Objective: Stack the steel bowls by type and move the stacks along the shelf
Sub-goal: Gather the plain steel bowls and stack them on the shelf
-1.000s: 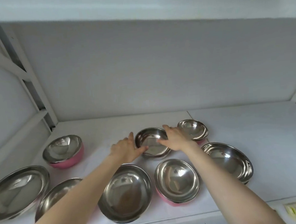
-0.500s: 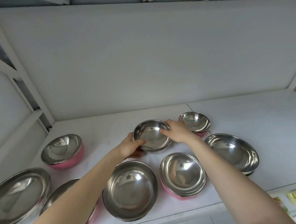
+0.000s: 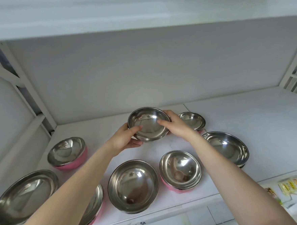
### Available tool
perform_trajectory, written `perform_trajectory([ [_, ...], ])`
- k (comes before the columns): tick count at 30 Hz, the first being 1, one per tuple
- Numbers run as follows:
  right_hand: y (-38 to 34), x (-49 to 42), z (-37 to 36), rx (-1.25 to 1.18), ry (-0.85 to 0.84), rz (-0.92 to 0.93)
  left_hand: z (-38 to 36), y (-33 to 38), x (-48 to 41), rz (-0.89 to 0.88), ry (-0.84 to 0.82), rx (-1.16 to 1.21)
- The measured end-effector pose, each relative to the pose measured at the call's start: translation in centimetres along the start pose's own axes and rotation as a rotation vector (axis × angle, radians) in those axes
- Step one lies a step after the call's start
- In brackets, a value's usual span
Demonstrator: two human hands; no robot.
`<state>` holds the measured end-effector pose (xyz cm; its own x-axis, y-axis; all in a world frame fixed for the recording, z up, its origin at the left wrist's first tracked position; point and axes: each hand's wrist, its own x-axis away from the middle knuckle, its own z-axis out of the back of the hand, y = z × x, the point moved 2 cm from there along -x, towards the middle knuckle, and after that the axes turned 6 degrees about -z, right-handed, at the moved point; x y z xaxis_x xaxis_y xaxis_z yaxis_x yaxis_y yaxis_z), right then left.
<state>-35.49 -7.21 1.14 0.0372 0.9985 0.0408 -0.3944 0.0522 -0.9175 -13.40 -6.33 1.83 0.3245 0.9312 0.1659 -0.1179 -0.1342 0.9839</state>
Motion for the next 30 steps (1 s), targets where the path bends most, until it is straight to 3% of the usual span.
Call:
perform_trajectory([
  [19, 0.0, 8.0, 10.0, -0.030, 0.040, 0.023, -12.3, 3.5, 5.4, -0.103, 0.193, -0.037],
  [30, 4.2, 11.7, 17.3, -0.031, 0.124, -0.006, -22.0, 3.7, 5.4, -0.160, 0.184, -0.119],
])
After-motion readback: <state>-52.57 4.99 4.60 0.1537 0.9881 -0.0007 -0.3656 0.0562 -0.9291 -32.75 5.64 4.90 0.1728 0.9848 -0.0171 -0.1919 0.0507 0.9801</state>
